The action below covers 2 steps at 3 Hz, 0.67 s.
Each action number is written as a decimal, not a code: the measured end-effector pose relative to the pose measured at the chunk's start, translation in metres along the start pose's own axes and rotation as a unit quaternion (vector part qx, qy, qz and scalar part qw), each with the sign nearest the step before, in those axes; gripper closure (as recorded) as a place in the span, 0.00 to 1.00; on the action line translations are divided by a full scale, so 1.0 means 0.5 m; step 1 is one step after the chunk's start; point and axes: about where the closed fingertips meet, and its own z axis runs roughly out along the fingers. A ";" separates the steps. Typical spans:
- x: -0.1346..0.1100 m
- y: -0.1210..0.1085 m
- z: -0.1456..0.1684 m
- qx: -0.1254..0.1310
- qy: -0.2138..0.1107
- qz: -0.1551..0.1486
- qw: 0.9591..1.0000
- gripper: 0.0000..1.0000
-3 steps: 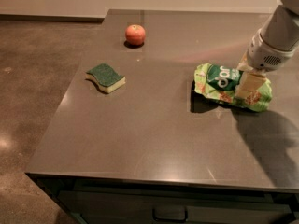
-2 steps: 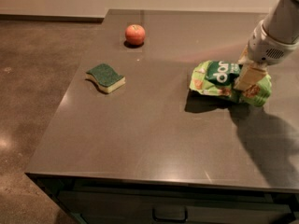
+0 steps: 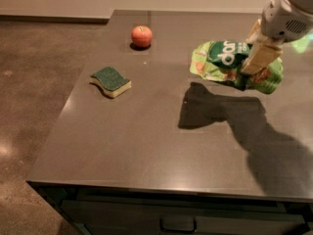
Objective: Pick green rice chip bag
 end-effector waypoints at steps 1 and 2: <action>-0.062 -0.018 -0.067 0.012 -0.025 -0.017 0.999 1.00; -0.062 -0.018 -0.067 0.012 -0.025 -0.017 0.999 1.00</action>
Offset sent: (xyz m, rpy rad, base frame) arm -0.0027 0.0238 0.0602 0.0410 -0.0267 0.0553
